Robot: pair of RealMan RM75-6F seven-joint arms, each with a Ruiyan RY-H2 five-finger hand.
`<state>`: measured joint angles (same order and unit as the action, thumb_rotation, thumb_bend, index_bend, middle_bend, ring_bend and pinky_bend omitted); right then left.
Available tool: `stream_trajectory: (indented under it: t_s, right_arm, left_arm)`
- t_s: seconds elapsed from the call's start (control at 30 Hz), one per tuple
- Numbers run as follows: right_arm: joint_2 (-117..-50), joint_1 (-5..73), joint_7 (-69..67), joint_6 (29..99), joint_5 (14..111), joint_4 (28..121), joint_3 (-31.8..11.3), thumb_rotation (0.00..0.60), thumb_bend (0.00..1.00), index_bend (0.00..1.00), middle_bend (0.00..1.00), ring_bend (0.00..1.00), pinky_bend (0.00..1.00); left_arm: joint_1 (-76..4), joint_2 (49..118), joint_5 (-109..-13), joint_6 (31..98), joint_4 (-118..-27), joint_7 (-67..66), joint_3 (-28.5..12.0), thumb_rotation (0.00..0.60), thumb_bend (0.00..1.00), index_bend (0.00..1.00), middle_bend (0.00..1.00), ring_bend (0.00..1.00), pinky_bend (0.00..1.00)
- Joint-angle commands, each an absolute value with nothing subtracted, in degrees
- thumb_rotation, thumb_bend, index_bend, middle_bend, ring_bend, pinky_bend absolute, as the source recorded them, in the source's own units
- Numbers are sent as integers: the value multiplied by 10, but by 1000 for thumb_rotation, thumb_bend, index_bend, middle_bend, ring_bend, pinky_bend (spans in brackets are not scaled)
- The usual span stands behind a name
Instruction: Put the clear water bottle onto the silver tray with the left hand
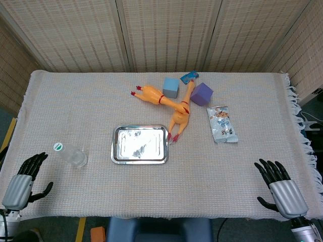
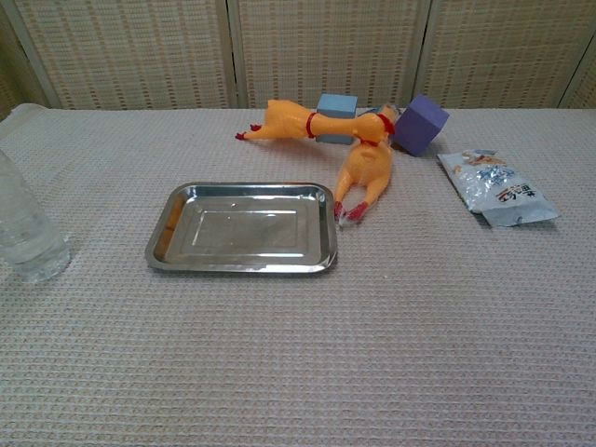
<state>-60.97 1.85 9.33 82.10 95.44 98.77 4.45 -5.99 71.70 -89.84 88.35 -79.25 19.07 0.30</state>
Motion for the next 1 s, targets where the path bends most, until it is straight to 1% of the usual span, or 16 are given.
stream_trajectory:
  t_s: [0.03, 0.13, 0.23, 0.3, 0.53, 0.73, 1.0]
  right_arm:
    - [-615, 18, 101, 824, 959, 987, 44, 600, 109, 0, 0, 0, 0]
    - [-618, 15, 104, 833, 966, 985, 45, 600, 109, 0, 0, 0, 0]
    - [-622, 13, 111, 836, 967, 982, 45, 600, 109, 0, 0, 0, 0]
    - [-624, 13, 116, 835, 967, 981, 45, 600, 109, 0, 0, 0, 0]
    - [-627, 16, 117, 830, 973, 980, 48, 600, 109, 0, 0, 0, 0]
    - [-630, 17, 125, 826, 973, 977, 49, 600, 109, 0, 0, 0, 0]
    - [-632, 20, 130, 819, 966, 978, 47, 600, 109, 0, 0, 0, 0]
  left_arm:
    - [-46, 732, -837, 878, -763, 288, -31, 600, 338, 0, 0, 0, 109]
    - [-53, 739, -815, 849, -757, 387, -47, 600, 332, 0, 0, 0, 102]
    - [-63, 741, -814, 820, -756, 480, -54, 600, 325, 0, 0, 0, 82]
    - [-72, 747, -816, 806, -748, 503, -56, 600, 315, 0, 0, 0, 74]
    - [-103, 810, -814, 764, -686, 506, -64, 600, 306, 0, 0, 0, 40]
    - [-121, 851, -821, 749, -638, 496, -62, 600, 304, 0, 0, 0, 25]
    - [-134, 878, -829, 740, -620, 475, -58, 600, 305, 0, 0, 0, 24]
